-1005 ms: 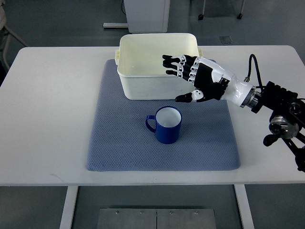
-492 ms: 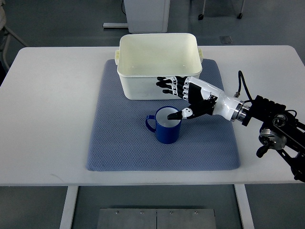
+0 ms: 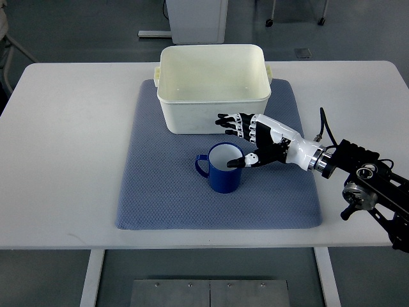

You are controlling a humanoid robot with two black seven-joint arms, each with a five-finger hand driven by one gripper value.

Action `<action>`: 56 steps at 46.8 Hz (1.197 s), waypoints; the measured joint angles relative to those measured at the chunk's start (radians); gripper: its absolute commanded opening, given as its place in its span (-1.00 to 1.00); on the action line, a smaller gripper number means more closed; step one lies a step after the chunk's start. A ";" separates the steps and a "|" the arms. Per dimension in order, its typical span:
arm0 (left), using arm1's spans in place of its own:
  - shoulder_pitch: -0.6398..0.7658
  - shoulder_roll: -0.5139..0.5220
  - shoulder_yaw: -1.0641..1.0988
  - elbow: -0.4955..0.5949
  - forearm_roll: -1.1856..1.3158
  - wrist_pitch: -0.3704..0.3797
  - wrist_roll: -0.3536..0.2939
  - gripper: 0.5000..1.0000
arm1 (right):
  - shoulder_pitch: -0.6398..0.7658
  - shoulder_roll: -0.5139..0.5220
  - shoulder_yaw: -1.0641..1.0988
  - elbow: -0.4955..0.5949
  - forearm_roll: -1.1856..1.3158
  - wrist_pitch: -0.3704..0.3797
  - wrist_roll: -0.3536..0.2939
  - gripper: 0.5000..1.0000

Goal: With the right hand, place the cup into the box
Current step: 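Close the right hand fingers around the blue mug's body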

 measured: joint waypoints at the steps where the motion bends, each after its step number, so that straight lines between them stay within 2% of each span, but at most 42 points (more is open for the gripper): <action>1: 0.000 0.000 0.000 0.000 0.000 0.000 0.000 1.00 | 0.000 0.000 -0.006 -0.001 -0.001 0.000 0.003 0.97; 15: 0.000 0.000 0.000 0.000 0.000 0.000 0.000 1.00 | 0.000 0.034 -0.037 -0.016 -0.028 -0.043 0.027 0.97; 50: 0.001 0.000 0.000 0.000 0.000 0.000 0.000 1.00 | -0.009 0.072 -0.075 -0.069 -0.030 -0.047 0.051 0.97; 56: 0.000 0.000 0.000 0.000 0.000 0.000 0.000 1.00 | -0.011 0.077 -0.075 -0.079 -0.030 -0.074 0.051 0.97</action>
